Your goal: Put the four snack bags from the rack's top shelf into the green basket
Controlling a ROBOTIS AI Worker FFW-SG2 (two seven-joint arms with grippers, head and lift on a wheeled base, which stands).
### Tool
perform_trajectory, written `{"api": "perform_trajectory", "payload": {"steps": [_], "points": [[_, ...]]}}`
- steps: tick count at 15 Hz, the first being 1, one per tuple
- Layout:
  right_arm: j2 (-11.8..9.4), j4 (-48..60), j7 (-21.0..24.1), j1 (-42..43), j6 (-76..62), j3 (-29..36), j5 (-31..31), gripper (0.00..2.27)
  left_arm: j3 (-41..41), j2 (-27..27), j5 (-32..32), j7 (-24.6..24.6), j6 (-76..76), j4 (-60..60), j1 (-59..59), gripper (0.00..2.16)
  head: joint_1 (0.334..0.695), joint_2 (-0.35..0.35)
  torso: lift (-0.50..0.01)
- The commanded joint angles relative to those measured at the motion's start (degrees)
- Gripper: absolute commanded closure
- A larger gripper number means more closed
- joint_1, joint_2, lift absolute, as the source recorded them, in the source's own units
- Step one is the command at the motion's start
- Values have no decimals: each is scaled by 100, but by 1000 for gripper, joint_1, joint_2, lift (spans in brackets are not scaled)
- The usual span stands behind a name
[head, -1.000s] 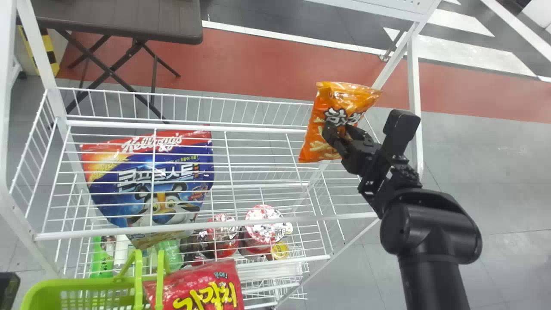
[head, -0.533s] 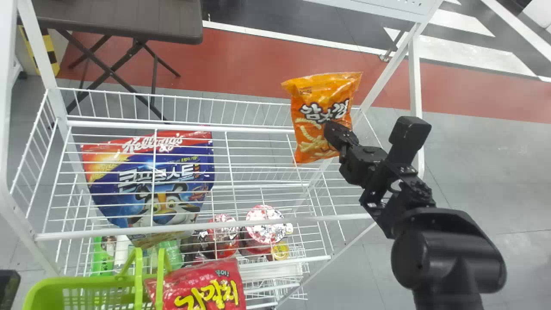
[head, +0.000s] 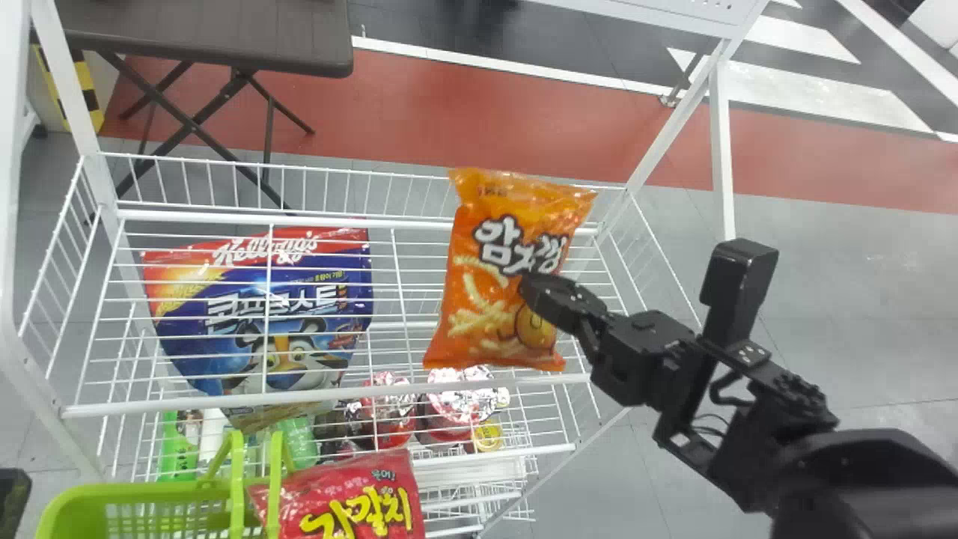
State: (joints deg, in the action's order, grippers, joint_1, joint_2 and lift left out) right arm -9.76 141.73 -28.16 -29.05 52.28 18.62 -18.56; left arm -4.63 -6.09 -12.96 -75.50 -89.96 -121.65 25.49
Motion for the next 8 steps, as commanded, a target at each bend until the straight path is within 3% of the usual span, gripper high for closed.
{"api": "perform_trajectory", "payload": {"steps": [1, 4, 8], "points": [[9, 601, -146, -119, 1448, 450, -438, 2165, -3, 11, 4, 0, -7, 1, -9, 2138, 695, -350, 0], [132, 1313, -401, -128, 3781, 775, -525, 2169, -3, 11, -5, 0, -7, 1, -9, 2138, 695, -350, 0], [185, 1506, -462, -136, 3781, 1197, -1106, 2165, -12, 20, -14, 0, -7, 1, -9, 2138, 695, -350, 0]]}}
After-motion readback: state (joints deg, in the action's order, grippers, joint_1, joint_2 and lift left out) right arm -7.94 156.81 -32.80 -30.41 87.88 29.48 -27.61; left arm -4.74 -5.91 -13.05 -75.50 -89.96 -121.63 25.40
